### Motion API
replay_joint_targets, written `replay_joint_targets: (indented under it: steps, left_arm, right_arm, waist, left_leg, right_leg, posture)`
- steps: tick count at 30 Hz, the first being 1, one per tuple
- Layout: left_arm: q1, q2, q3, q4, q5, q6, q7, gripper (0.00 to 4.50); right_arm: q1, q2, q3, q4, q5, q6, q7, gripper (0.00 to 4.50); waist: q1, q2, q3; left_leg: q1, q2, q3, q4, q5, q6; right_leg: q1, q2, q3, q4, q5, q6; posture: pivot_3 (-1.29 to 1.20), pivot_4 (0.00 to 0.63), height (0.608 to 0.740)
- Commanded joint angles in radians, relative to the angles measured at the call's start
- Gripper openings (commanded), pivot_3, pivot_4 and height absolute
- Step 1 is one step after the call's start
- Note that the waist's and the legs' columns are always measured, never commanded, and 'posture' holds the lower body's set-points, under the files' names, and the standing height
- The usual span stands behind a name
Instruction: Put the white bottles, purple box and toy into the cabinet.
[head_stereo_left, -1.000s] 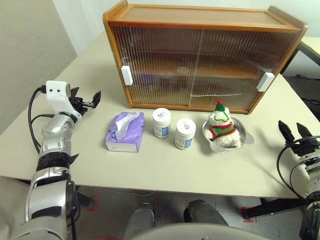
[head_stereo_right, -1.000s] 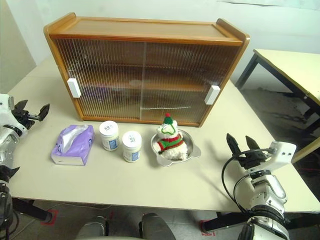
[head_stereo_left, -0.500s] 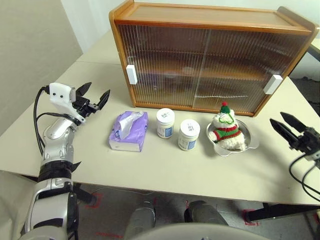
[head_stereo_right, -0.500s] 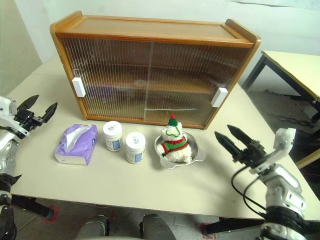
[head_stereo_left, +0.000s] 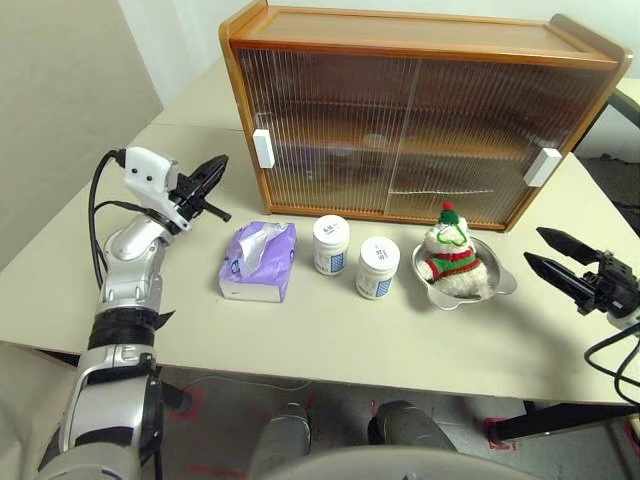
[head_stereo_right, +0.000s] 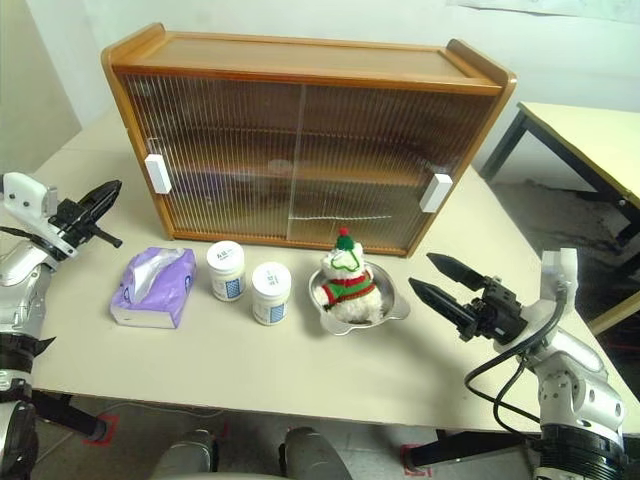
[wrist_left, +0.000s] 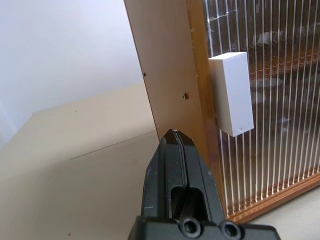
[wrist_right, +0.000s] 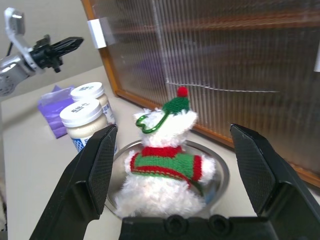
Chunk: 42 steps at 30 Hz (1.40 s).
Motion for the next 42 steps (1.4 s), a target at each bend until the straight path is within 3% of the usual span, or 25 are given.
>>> replay_joint_targets:
  steps: [1, 8, 17, 29, 42]
  left_arm:
    - [-0.042, 0.007, -0.02, 0.037, 0.024, -0.013, -0.004, 0.02]
    - [-0.111, -0.006, -0.061, 0.101, 0.028, -0.052, -0.069, 0.02]
    - [-0.095, -0.006, -0.087, 0.07, 0.022, -0.08, -0.128, 0.02]
    - [-0.164, -0.042, -0.11, 0.146, 0.065, -0.078, -0.076, 0.02]
    - [-0.16, -0.013, -0.108, 0.134, 0.074, -0.058, -0.049, 0.02]
  right_arm:
    - [-0.01, 0.009, 0.014, 0.025, -0.005, -0.013, 0.008, 4.5]
    - [-0.028, 0.018, 0.023, 0.058, -0.007, -0.038, 0.029, 4.5]
    - [-0.078, 0.018, 0.055, 0.122, -0.03, -0.073, 0.064, 4.5]
    - [-0.127, 0.016, 0.072, 0.166, -0.051, -0.086, 0.084, 4.5]
    - [-0.114, 0.036, 0.078, 0.152, -0.056, -0.094, 0.077, 4.5]
  waist:
    - [0.001, 0.0, 0.0]
    - [0.004, 0.001, -0.001]
    - [0.004, 0.001, -0.001]
    - [0.014, 0.002, -0.002]
    - [0.014, 0.002, -0.002]
  left_leg:
    - [-0.001, 0.0, 0.0, 0.0, 0.0, 0.0]
    - [-0.003, 0.0, 0.0, 0.001, -0.001, 0.002]
    - [-0.004, 0.0, 0.0, 0.002, -0.001, 0.002]
    - [-0.004, 0.0, 0.0, 0.006, 0.0, 0.003]
    - [-0.004, 0.0, 0.0, 0.008, 0.0, 0.003]
  right_leg:
    - [0.0, 0.0, 0.0, 0.0, 0.0, 0.0]
    - [-0.001, 0.0, 0.0, -0.001, 0.001, -0.001]
    - [-0.001, 0.001, 0.0, -0.001, 0.0, 0.004]
    - [0.001, 0.001, 0.0, -0.001, 0.003, 0.004]
    - [0.001, 0.001, 0.0, -0.001, 0.004, 0.004]
  posture:
    - [-0.19, 0.015, 0.74]
    - [-0.19, 0.005, 0.74]
    - [-0.18, 0.0, 0.74]
    - [-0.17, 0.0, 0.74]
    - [-0.17, 0.0, 0.74]
